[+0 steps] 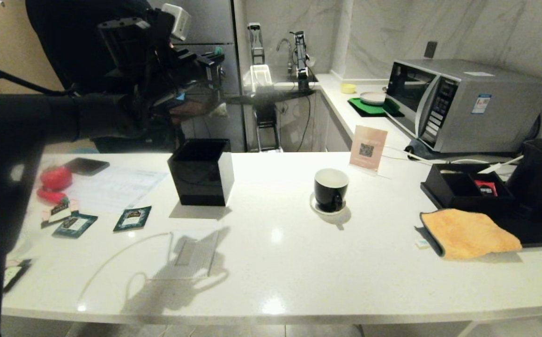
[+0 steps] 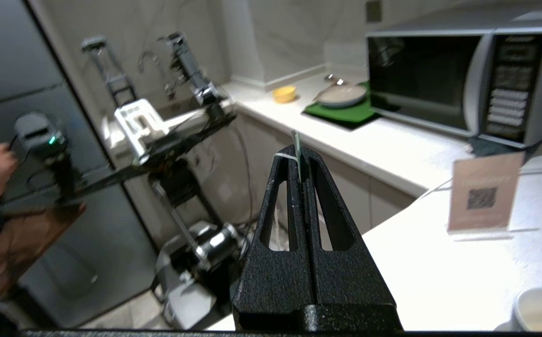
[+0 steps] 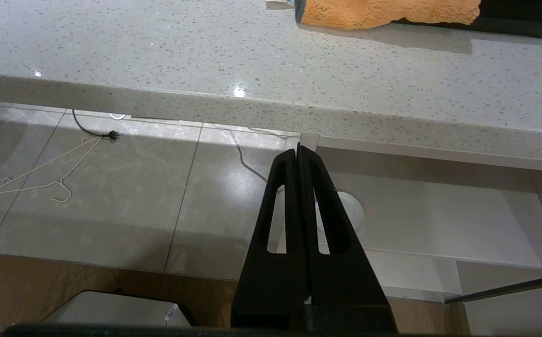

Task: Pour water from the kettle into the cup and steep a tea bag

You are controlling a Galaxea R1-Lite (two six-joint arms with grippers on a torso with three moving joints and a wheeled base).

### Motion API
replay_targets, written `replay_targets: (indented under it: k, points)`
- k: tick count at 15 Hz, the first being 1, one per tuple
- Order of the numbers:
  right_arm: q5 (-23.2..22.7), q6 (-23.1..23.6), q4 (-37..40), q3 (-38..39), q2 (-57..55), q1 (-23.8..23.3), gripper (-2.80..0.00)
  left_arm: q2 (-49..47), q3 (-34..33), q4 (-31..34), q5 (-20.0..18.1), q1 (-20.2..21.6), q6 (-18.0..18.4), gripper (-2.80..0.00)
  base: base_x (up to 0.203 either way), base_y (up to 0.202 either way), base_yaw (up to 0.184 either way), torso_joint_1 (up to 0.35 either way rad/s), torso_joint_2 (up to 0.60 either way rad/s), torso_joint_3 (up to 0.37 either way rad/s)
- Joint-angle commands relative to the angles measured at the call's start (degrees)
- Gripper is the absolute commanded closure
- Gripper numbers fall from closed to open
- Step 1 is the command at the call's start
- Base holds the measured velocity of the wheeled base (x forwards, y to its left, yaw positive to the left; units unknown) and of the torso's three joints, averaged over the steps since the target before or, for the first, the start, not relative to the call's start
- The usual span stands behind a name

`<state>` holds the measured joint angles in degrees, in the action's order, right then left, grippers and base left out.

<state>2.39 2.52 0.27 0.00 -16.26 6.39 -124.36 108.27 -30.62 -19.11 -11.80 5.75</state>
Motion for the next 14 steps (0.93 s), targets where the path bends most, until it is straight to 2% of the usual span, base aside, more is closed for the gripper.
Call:
replay_targets:
  k: [1, 4, 9, 14]
  points:
    - [0.05, 0.03, 0.0, 0.0, -0.09, 0.03, 0.0, 1.77, -3.72, -0.42, -0.09, 1.45, -0.13, 0.0, 0.0, 0.0, 0.0, 0.0, 0.0, 0.0]
    - [0.07, 0.03, 0.0, 0.0, -0.09, 0.03, 0.0, 3.97, -9.12, -0.89, -0.05, 2.39, -1.48, 0.0, 0.0, 0.0, 0.0, 0.0, 0.0, 0.0]
    - [0.06, 0.03, 0.0, 0.0, -0.09, 0.03, 0.0, 6.08, -14.97, -0.95, -0.05, 3.72, -1.62, 0.0, 0.0, 0.0, 0.0, 0.0, 0.0, 0.0]
    - [0.01, 0.03, 0.0, 0.0, -0.09, 0.03, 0.0, 6.44, -16.97, -1.19, -0.26, 6.01, -1.62, 0.0, 0.0, 0.0, 0.0, 0.0, 0.0, 0.0]
